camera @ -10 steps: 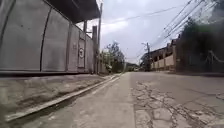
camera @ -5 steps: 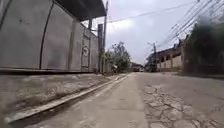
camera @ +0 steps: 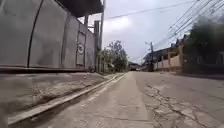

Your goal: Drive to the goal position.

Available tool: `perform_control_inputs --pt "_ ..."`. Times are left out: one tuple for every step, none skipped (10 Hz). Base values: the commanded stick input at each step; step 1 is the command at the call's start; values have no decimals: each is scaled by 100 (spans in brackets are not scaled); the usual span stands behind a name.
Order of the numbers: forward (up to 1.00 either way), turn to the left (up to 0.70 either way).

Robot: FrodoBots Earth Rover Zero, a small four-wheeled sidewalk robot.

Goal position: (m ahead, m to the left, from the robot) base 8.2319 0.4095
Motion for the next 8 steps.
perform_control_inputs --pt "70 0" --pt "70 0" --pt "70 0" --pt "70 -1" --pt "70 -14" --pt "70 -31" --pt "70 -35" --pt "70 -18"
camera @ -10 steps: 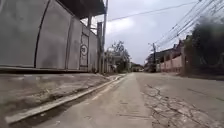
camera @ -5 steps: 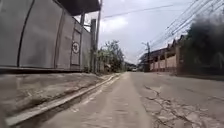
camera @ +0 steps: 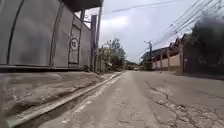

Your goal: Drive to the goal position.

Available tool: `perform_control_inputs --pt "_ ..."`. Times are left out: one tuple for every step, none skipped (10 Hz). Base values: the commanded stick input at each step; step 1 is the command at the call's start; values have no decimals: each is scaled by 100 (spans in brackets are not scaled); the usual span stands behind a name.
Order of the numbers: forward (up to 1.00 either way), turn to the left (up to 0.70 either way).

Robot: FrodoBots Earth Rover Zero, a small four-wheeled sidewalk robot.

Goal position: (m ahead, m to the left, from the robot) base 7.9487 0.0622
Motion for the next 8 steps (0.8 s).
perform_control_inputs --pt "70 -5" --pt "70 0" --pt "70 -4" --pt "70 -23" --pt "70 -34" --pt "70 -35" --pt "70 -35" --pt "70 -35"
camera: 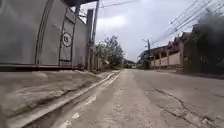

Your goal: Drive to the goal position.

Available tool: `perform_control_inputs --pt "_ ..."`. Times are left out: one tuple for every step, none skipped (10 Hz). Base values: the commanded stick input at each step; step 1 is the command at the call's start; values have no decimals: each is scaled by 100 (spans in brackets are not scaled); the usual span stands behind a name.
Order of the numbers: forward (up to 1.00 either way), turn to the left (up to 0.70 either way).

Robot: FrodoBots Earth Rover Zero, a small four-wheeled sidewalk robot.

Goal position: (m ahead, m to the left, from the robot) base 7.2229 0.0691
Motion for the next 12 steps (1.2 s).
perform_control_inputs --pt "70 -29" --pt "70 -13" --pt "70 0" --pt "70 0" --pt "70 0" --pt "70 0" --pt "70 0" --pt "70 0" --pt "70 0" --pt "70 0" --pt "70 0" --pt "70 0"
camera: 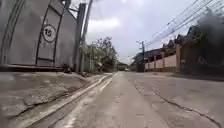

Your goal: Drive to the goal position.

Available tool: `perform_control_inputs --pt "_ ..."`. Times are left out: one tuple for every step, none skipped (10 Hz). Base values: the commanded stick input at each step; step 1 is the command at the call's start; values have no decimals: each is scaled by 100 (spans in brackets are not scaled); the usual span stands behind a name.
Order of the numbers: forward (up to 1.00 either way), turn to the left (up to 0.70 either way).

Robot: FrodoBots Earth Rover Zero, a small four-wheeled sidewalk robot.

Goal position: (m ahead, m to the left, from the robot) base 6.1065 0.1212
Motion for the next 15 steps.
perform_control_inputs --pt "70 0" --pt "70 0" --pt "70 0" --pt "70 0" --pt "70 0" --pt "70 0" --pt "70 0" --pt "70 0" --pt "70 0" --pt "70 -12" --pt "70 -28" --pt "70 -34" --pt "70 -17" --pt "70 0" --pt "70 0"
